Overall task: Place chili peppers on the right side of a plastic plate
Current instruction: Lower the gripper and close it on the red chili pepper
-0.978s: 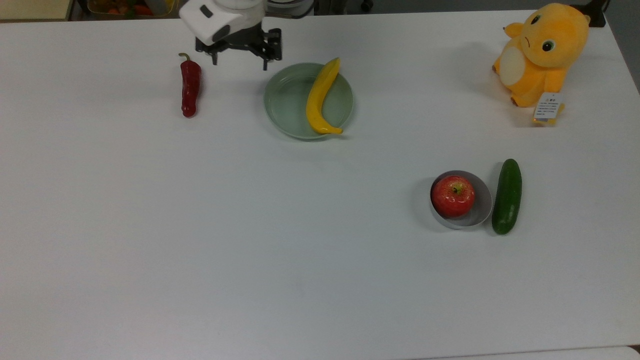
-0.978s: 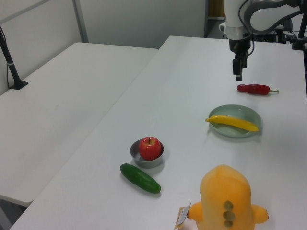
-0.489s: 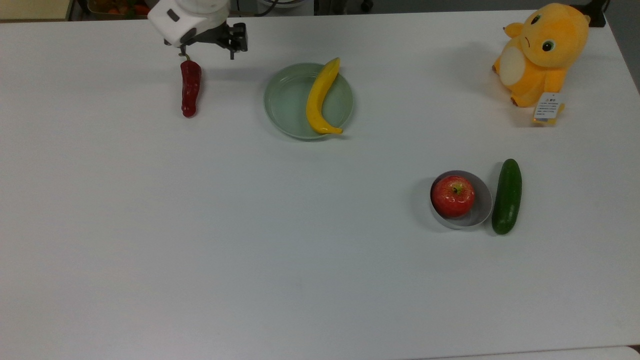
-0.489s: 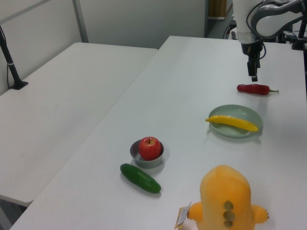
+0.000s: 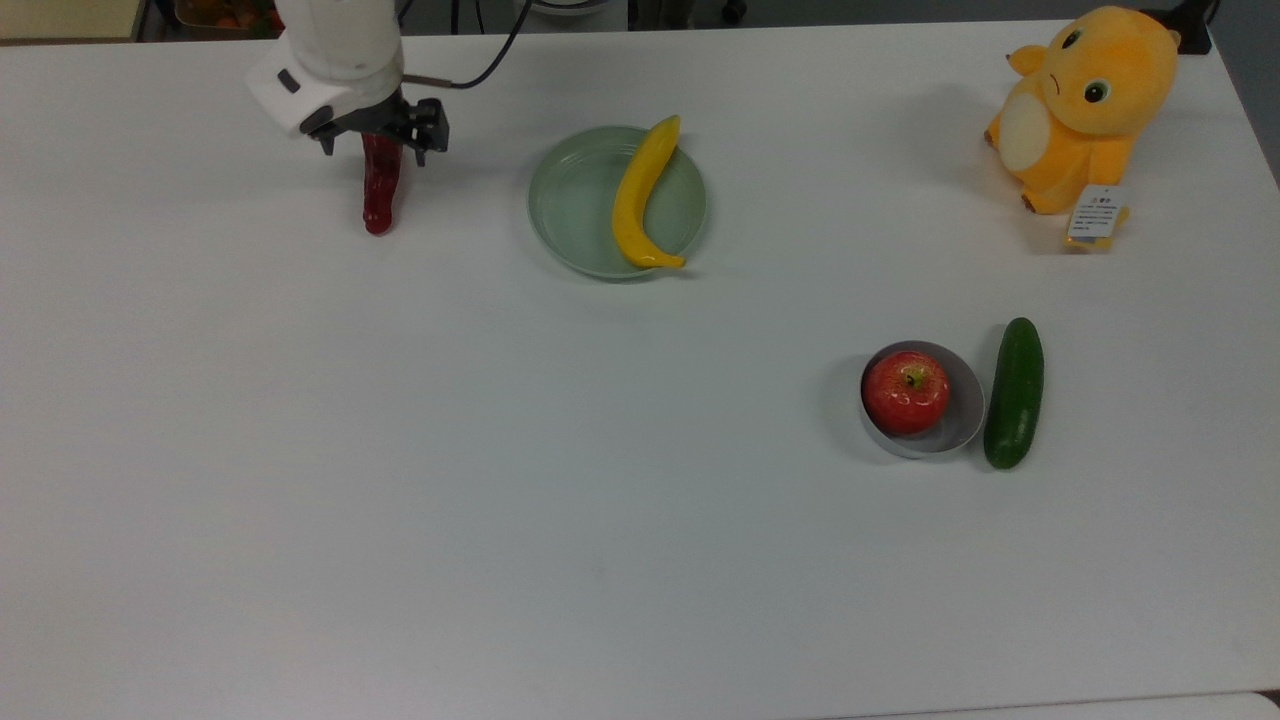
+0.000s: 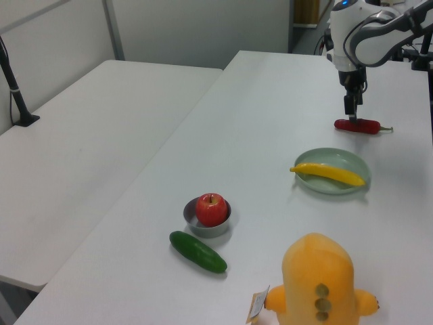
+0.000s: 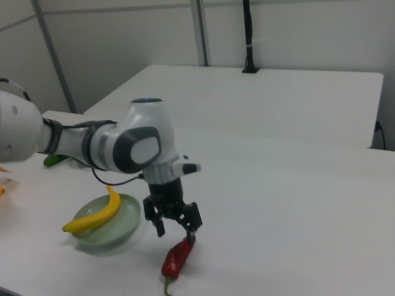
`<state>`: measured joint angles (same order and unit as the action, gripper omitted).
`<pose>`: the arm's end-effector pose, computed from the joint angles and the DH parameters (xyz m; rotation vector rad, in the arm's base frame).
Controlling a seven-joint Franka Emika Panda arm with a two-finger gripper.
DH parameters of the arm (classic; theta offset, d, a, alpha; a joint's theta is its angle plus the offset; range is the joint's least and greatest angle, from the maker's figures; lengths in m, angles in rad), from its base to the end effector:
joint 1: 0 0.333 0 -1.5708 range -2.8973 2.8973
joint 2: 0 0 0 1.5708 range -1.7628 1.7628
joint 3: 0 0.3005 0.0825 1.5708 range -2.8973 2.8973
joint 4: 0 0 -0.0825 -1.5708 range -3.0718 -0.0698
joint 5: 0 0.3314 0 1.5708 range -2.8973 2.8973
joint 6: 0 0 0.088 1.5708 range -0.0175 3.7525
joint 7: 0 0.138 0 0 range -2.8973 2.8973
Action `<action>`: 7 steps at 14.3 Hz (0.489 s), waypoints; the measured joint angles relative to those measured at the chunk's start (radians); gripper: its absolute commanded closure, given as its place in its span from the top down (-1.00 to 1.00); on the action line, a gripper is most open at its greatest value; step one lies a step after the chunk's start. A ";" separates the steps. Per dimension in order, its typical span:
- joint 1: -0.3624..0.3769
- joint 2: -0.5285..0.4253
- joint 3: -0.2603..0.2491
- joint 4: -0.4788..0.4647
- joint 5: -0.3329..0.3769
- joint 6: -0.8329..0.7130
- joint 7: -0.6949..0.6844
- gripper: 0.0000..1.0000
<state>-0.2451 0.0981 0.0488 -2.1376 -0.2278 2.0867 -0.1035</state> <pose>0.4782 -0.1129 0.3364 2.9697 0.0517 -0.2592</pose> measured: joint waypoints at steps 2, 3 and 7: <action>-0.014 0.031 0.000 0.000 0.000 0.031 -0.004 1.00; -0.014 0.044 0.000 0.000 0.000 0.041 -0.004 1.00; -0.011 0.079 0.005 0.000 -0.012 0.048 -0.004 0.52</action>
<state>-0.2559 0.1768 0.0537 -2.1373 -0.2403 2.1350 -0.1080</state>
